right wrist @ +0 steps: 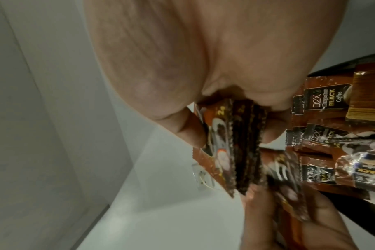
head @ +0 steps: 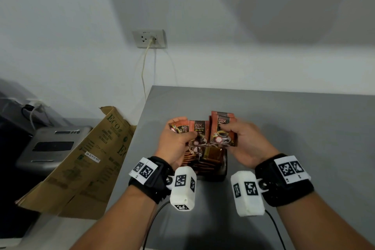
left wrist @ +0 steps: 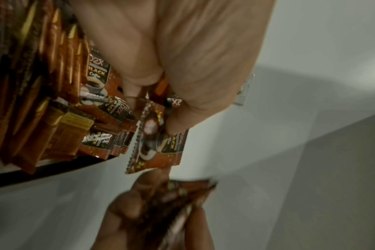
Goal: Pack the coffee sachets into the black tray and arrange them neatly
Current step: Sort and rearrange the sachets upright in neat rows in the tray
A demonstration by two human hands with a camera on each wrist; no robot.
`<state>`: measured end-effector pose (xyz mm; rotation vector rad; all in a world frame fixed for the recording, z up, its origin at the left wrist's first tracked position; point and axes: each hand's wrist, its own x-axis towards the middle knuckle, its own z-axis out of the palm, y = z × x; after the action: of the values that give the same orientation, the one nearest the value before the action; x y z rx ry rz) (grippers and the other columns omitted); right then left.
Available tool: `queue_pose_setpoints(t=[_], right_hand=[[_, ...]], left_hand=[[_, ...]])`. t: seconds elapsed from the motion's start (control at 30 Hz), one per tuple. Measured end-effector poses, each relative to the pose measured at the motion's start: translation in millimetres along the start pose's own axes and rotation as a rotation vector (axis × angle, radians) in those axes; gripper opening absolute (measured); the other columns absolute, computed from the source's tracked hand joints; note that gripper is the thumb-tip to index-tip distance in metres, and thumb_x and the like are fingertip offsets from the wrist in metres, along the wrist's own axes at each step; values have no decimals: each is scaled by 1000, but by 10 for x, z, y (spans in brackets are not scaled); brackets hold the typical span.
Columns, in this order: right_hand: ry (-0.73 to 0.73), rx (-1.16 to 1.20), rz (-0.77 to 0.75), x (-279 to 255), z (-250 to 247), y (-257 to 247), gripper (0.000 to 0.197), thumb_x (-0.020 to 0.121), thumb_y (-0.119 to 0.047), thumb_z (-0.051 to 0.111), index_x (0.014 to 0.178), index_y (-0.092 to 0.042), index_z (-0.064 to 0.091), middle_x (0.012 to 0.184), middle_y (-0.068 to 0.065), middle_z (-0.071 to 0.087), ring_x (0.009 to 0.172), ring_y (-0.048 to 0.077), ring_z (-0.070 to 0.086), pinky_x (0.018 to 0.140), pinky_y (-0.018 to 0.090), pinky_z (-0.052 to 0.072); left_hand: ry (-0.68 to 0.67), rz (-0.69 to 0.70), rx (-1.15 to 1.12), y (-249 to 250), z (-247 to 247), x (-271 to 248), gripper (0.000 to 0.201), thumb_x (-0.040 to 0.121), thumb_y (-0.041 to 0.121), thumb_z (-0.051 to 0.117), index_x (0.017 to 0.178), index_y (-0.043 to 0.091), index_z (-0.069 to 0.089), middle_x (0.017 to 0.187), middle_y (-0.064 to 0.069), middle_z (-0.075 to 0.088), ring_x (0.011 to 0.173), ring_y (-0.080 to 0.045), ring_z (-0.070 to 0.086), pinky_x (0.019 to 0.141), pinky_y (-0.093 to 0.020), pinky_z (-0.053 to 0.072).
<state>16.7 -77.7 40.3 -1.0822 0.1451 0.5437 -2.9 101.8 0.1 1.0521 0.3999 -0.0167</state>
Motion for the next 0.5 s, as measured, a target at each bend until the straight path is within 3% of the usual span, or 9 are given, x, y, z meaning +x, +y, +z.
queue_pose_setpoints(t=[0.17,0.27,0.33,0.4,0.43,0.5], right_hand=[[76,-263,-40,31,129,118,24,93,6,55,105,-8,68,100,13,75,81,21,72,70,31,58],[158,-246,-32,82,81,93,25,93,4,56,115,-6,60,101,14,73,75,19,71,61,30,56],[202,-147,-11,104,21,62,26,90,4,54,116,-1,52,103,20,65,73,23,67,59,32,54],[191,-54,-7,109,-18,43,31,87,8,48,115,-6,51,101,21,59,74,25,62,60,35,52],[177,-37,-9,104,-28,39,34,86,11,46,114,-7,51,99,19,58,74,24,61,60,35,52],[138,-52,-32,78,-12,29,33,85,15,44,111,-3,53,96,17,62,76,24,64,61,34,54]], left_hand=[[-20,-9,21,-12,106,-11,37,84,-18,60,108,10,58,87,-13,68,74,-26,70,62,-38,57],[3,-97,-56,38,76,1,16,95,2,52,110,3,60,97,-18,67,82,-30,68,70,-44,59],[45,-114,-24,64,37,22,16,99,8,48,106,4,62,92,-13,72,76,-25,68,65,-34,57],[51,-83,46,63,-6,51,14,100,8,51,101,8,65,92,-11,74,69,-21,66,49,-24,49],[47,-78,68,59,-12,59,12,99,6,54,99,10,65,98,-13,74,70,-22,66,48,-24,48],[37,-63,103,47,-13,67,13,95,-1,58,96,10,64,103,-18,72,75,-25,68,59,-31,56]])
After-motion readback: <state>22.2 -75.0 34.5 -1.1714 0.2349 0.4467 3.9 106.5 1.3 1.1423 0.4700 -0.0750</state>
